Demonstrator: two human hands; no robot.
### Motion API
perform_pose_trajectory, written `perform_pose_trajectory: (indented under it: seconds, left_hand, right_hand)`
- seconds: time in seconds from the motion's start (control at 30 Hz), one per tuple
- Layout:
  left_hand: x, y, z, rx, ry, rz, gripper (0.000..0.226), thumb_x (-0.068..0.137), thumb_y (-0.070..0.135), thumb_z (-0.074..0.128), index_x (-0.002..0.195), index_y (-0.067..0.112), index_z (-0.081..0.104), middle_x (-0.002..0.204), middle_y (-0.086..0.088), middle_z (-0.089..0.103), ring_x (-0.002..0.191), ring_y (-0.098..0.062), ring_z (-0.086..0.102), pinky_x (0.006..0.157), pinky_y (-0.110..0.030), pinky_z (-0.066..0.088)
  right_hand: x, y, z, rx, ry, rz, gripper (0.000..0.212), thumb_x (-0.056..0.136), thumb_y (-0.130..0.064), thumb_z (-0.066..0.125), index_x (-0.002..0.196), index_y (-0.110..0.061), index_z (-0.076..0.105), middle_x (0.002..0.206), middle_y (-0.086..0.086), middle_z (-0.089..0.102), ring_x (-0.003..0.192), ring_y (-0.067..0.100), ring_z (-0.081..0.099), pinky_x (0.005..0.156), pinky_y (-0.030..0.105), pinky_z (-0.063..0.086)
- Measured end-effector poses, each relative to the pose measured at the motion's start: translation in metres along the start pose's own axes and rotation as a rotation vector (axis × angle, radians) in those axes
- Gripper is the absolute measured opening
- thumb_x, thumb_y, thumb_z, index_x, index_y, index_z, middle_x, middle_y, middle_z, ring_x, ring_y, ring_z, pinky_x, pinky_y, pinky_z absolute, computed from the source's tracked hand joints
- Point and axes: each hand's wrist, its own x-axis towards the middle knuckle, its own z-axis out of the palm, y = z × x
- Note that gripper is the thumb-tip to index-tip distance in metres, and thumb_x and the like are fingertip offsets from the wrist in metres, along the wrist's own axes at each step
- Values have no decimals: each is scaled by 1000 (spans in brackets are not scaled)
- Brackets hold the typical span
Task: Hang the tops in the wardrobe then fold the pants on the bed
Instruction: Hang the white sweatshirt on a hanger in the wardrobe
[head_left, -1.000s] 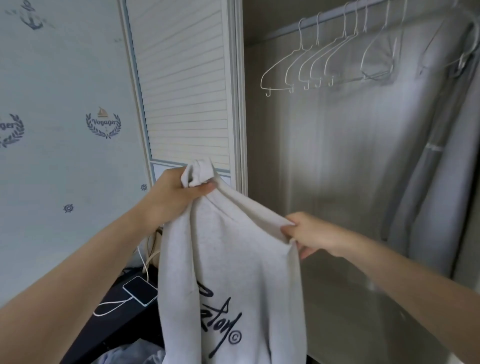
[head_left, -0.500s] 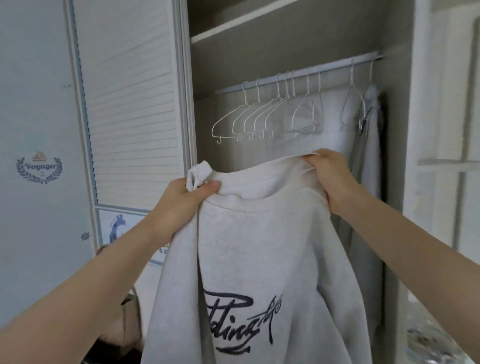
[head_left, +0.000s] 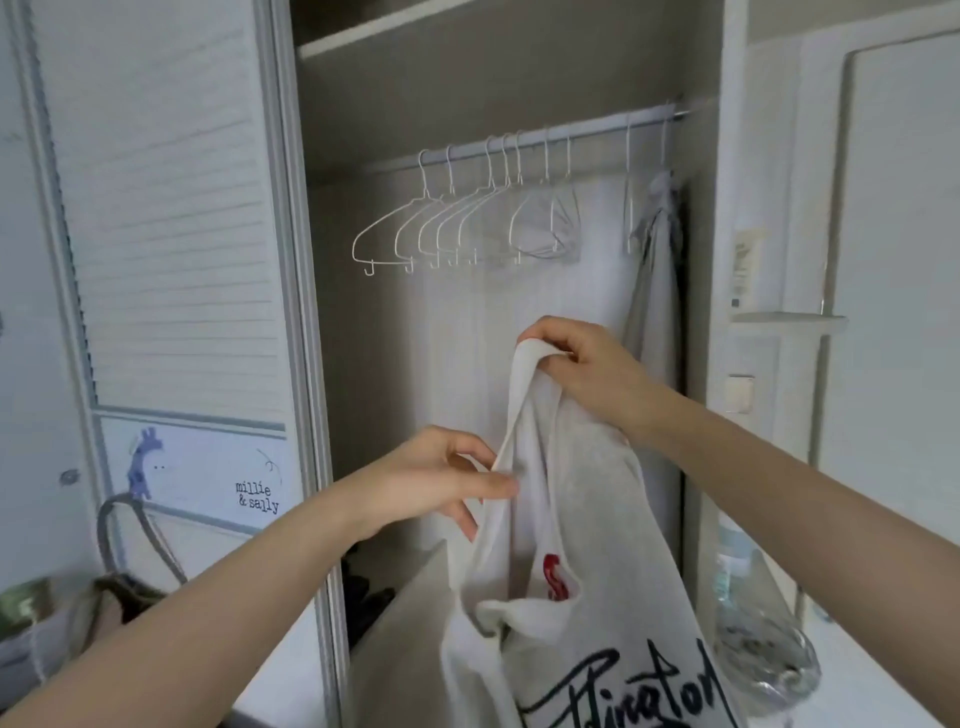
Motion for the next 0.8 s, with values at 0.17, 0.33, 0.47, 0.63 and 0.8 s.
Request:
perform_pose_trajectory:
  seconds: [0.17, 0.33, 0.47, 0.63, 0.8]
  left_hand:
    - [21, 2, 36, 84, 319, 75, 33, 81, 43, 73, 92, 14, 61, 66, 5, 68, 60, -12, 67, 61, -26, 50]
    - [35, 6, 30, 118, 556, 147, 38, 87, 27, 68, 56, 8, 58, 53, -1, 45, 51, -13, 37, 51, -24, 31]
    - [33, -3, 15, 77, 724, 78, 32, 78, 16, 63, 50, 5, 51, 51, 4, 35, 50, -11, 29, 49, -25, 27]
    - [23, -14, -3, 301, 798, -37, 30, 74, 26, 61, 52, 8, 50, 46, 6, 34, 54, -20, 30, 48, -28, 26]
    - [9, -18, 3, 678, 573, -107, 6, 77, 34, 68, 80, 32, 64, 80, 10, 63, 83, -20, 63, 70, -29, 49]
  right_hand:
    - [-3, 6, 11, 75, -73, 6, 34, 84, 8, 45, 86, -21, 64, 85, -12, 64, 81, 0, 56, 76, 13, 41]
    - [-8, 25, 9, -175, -156, -69, 21, 85, -3, 58, 86, -22, 66, 85, -10, 65, 84, 10, 62, 75, 19, 45]
    - [-34, 60, 22, -583, -195, 145, 17, 81, -20, 61, 96, -21, 52, 93, 0, 49, 87, 25, 56, 68, 31, 43]
    - [-57, 74, 28, -650, -395, 439, 41, 85, -40, 57, 56, -12, 52, 42, -1, 58, 44, 10, 58, 47, 19, 39]
    - [-47, 55, 35, 67, -223, 551, 24, 89, -4, 55, 66, 0, 59, 65, 13, 64, 72, 29, 72, 69, 38, 61]
